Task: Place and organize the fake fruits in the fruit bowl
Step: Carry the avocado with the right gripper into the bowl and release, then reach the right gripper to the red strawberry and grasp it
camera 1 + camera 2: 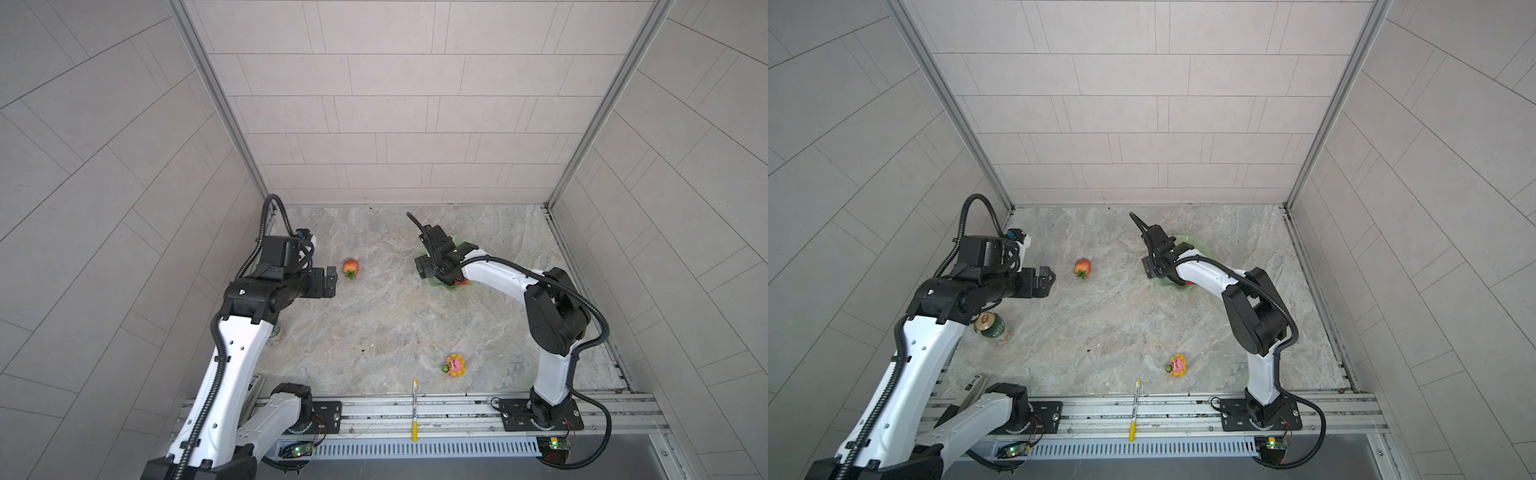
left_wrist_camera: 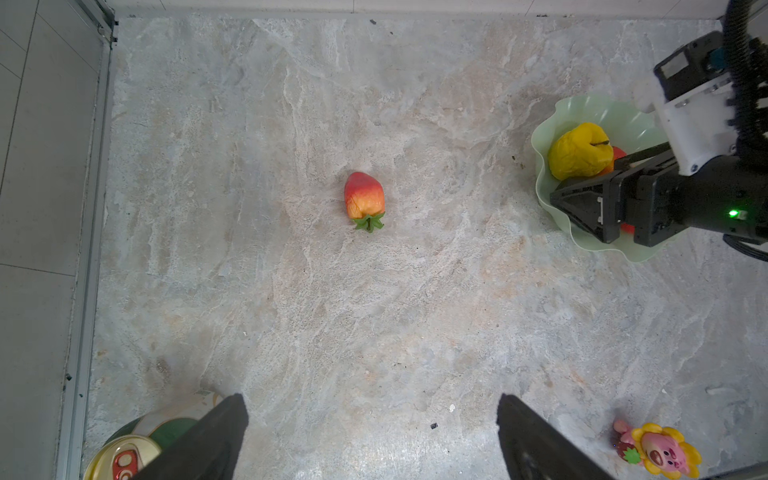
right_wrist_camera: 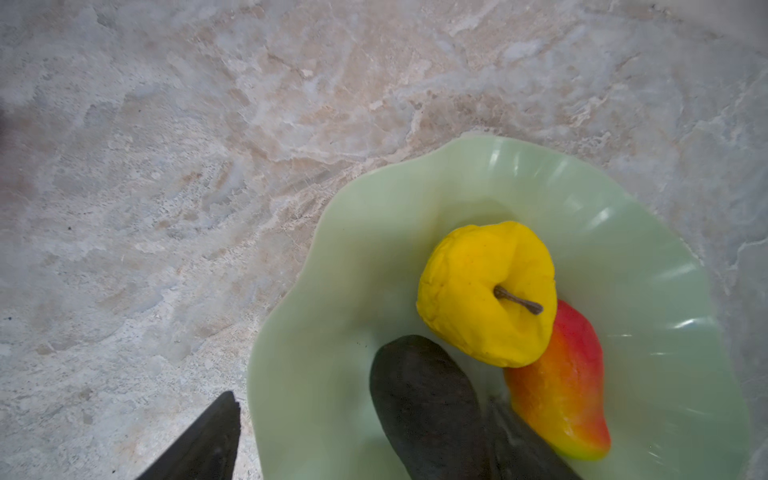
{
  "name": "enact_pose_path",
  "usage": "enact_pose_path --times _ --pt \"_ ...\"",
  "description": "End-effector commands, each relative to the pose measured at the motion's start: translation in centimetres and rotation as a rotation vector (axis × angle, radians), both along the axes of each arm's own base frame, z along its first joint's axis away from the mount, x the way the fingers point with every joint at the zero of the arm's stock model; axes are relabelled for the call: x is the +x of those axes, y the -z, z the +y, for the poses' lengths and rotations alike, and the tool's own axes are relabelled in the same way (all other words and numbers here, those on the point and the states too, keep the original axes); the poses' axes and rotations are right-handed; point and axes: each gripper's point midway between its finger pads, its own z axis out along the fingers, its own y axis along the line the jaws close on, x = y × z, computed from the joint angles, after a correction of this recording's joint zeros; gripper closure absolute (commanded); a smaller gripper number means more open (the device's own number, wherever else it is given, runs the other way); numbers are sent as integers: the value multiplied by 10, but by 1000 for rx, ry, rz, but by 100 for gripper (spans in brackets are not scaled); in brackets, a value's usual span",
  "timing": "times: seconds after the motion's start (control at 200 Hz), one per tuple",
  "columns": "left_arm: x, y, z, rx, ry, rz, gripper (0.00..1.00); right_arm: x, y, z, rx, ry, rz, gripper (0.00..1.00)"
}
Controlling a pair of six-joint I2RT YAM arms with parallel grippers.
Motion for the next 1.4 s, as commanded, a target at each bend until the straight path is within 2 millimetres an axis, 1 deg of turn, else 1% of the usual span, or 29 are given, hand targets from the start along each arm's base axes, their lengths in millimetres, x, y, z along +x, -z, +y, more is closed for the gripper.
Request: enact_pose_path --times 0.0,0.07,0.145,0.255,0.405,0.541,0.631,0.681,0.716,0.776,0.931,1.016,1.106,1.201,1.291,1.396 --pt "2 -7 -1 -6 1 -19 0 -5 -56 10 37 -59 -97 11" --pt "2 -8 -1 -5 0 -19 0 -11 -70 24 64 -115 -114 7" --pt "1 -7 -1 -5 1 -18 0 -17 -80 46 101 -191 -112 5" --pt "1 -7 -1 -8 0 -18 0 -22 -81 85 148 -288 -98 3" --pt "0 -6 -2 -13 1 -21 0 -18 -68 147 223 -378 -74 2" --pt "-5 -7 1 0 -5 -22 0 -7 -53 195 320 -403 -39 2" --pt "-6 -7 3 6 -9 -23 0 5 -41 219 404 -359 -14 2" --pt "-6 -6 3 6 -10 -24 0 13 -36 229 457 -314 -4 2" --pt "-6 -6 3 5 -10 -25 0 18 -27 235 488 -277 6 2" --pt "-5 -4 1 -3 -6 -24 0 22 -18 247 539 -231 17 2" --pt "-3 -5 -2 -20 2 -28 0 25 11 273 539 -128 16 2" --pt "-4 -5 -2 -18 5 -30 0 28 27 282 527 -72 16 2" --pt "-4 -7 -2 -20 6 -42 0 35 43 283 517 6 7 2" --pt "-4 -6 -3 -22 14 -44 0 41 53 282 516 72 -25 3" --pt "-4 -6 -3 -12 18 -42 0 45 60 281 520 108 -50 7" --pt "-5 -6 -2 -7 18 -43 0 48 67 278 507 129 -56 18"
